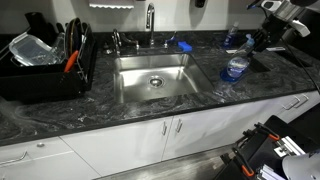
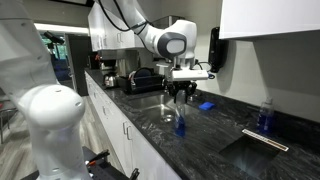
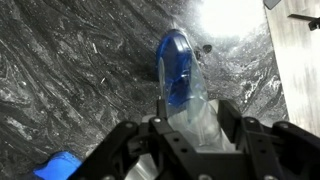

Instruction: Move the detergent bottle backwards

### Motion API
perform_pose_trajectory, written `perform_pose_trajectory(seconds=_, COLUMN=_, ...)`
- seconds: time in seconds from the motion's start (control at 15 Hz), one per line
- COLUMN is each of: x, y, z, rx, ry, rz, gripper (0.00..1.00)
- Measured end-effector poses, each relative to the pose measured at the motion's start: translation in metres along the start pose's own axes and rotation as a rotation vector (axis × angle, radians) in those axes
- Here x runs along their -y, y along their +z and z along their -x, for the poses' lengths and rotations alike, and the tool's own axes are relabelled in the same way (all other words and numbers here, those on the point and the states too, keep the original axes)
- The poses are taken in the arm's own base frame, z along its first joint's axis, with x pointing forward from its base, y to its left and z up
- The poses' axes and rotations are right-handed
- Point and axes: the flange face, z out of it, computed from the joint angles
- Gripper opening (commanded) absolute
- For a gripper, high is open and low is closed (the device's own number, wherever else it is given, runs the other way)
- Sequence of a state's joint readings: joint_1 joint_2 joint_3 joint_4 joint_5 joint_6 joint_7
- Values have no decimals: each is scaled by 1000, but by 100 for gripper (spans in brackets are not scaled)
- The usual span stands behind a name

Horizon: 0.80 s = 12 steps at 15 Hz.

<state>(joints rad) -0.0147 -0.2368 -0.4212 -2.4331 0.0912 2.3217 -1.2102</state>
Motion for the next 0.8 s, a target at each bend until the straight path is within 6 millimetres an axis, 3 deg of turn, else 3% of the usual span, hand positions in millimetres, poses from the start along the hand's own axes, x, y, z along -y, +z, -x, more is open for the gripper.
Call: perform_pose_trajectory(seconds=0.8, x=8, y=2, z=-19, rx=8, ry=-34, rz=5, gripper=24)
